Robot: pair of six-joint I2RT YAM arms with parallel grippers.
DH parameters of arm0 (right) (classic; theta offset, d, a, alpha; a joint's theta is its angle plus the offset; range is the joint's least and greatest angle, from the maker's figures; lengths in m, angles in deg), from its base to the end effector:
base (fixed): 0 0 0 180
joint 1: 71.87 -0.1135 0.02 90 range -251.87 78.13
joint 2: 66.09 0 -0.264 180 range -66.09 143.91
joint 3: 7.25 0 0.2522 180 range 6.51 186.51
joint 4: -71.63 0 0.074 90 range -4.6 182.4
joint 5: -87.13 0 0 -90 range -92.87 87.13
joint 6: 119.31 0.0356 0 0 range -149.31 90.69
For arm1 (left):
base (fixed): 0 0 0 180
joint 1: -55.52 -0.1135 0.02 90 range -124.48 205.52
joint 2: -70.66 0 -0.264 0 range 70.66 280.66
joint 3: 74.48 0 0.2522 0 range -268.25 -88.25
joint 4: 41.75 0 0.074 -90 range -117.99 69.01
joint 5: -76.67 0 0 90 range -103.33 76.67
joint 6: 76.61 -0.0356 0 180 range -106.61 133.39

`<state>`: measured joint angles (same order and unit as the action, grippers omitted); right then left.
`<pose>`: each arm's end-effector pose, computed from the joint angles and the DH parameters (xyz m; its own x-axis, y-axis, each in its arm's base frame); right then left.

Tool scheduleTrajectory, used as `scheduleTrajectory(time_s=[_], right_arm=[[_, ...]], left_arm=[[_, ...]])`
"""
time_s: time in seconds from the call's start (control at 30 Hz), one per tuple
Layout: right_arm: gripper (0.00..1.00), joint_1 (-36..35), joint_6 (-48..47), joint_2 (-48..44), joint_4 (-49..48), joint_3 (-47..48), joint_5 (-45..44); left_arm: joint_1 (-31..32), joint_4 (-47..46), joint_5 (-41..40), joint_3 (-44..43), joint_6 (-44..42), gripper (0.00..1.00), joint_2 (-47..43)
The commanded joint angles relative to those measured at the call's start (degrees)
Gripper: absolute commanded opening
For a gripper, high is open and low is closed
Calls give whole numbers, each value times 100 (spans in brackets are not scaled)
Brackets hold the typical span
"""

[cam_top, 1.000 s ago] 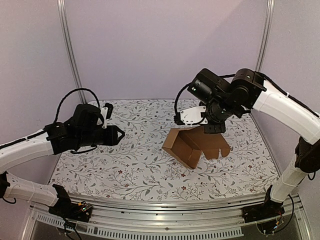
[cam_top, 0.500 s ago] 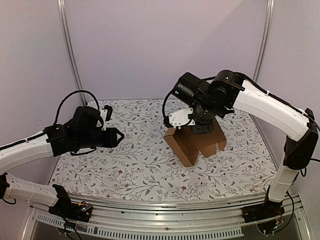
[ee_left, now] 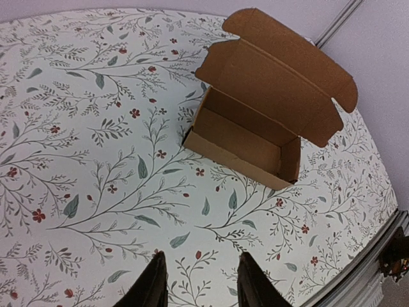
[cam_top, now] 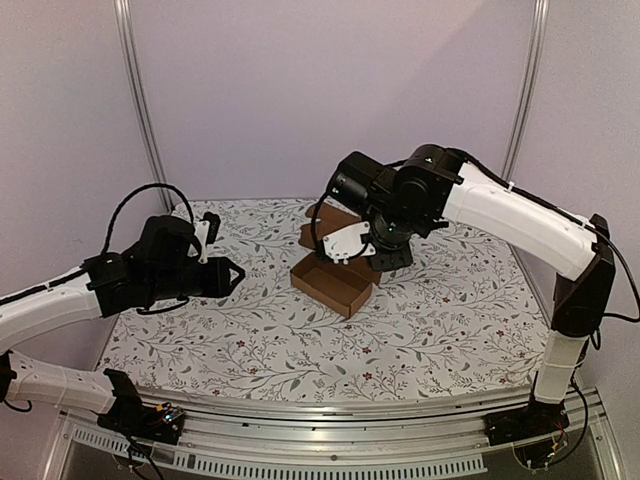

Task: Fold the paper box

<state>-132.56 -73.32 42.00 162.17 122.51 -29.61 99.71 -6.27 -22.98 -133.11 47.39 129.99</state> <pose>0.1973 0.3187 0.3589 0.1575 -0.9870 0.0323 -0.8202 -0.1490 -0.5523 0.1659 -0.1530 0.2731 -0.6809 -0.1069 -0.7245 0.2526 0.8943 -0.3693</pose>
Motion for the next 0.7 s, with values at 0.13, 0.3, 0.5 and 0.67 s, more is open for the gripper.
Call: scheduleTrajectory(time_s=[0.13, 0.3, 0.5, 0.67], right_arm=[[26, 290, 801, -331, -690, 11, 292], [24, 715, 1667, -963, -1774, -1025, 358], [24, 1398, 3631, -1723, -2899, -2412, 521], [35, 1724, 4780, -2135, -3653, -3475, 1495]], left_arm=[[-77, 39, -148, 94, -64, 39, -111], [-109, -53, -130, -7, -188, 41, 81], [-172, -213, 14, -117, -192, 41, 404], [-197, -275, 3, -129, -139, 42, 506]])
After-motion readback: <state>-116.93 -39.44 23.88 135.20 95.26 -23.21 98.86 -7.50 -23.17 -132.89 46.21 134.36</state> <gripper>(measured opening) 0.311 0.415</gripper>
